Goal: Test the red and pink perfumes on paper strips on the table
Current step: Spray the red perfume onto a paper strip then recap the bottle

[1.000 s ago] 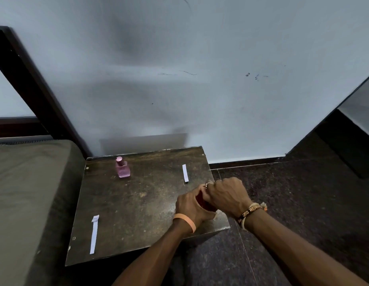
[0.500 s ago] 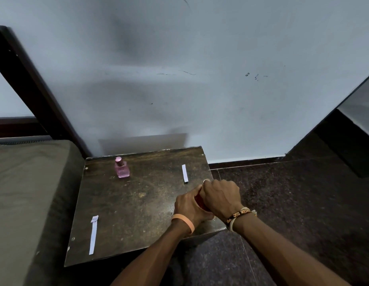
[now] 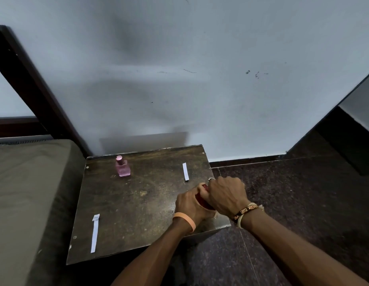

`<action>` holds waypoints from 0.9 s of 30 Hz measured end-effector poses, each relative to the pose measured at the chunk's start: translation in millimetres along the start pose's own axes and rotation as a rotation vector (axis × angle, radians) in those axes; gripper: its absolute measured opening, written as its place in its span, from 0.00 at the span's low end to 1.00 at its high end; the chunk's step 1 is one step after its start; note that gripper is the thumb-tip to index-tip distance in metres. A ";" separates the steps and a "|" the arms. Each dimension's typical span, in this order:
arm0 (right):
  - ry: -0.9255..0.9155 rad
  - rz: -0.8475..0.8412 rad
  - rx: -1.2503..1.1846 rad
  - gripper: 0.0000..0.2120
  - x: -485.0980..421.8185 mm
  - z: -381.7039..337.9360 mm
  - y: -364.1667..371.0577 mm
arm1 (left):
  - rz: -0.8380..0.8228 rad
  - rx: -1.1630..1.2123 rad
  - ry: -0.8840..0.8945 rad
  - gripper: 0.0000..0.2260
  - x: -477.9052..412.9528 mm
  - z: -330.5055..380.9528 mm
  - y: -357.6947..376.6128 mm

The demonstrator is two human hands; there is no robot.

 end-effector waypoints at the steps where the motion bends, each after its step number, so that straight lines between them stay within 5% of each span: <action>1: -0.084 0.017 0.017 0.24 0.6 2.6 -0.9 | 0.001 -0.001 0.015 0.33 -0.3 0.5 0.4; 3: -0.149 0.001 0.048 0.23 0.1 6.7 -1.0 | -0.006 -0.020 0.037 0.33 -1.5 3.0 0.3; 9: 0.173 -0.136 -0.156 0.19 0.0 -6.5 3.5 | -0.008 0.017 0.014 0.30 0.6 -0.4 1.3; 15: -0.172 -0.064 0.115 0.14 0.2 -5.9 -3.7 | 0.006 -0.006 0.013 0.33 -2.0 2.9 1.4; 19: 0.082 -0.090 -0.030 0.14 -3.9 -9.3 -2.1 | -0.012 -0.013 -0.009 0.31 0.9 3.5 1.2; 24: -0.060 -0.077 -0.023 0.11 6.4 -11.8 5.7 | -0.009 0.000 -0.043 0.27 0.9 1.9 2.4; 27: 0.088 -0.077 -0.209 0.13 7.1 -12.6 8.7 | 0.013 0.014 -0.012 0.26 2.6 3.9 2.9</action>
Point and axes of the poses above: each hand's wrist, its own x-axis away from the middle knuckle, its own y-axis out of the palm, z = x × y, the point moved 1 cm from there along -x, towards the middle knuckle, and after that the axes turned 1 degree about z, right-handed, at the moved point
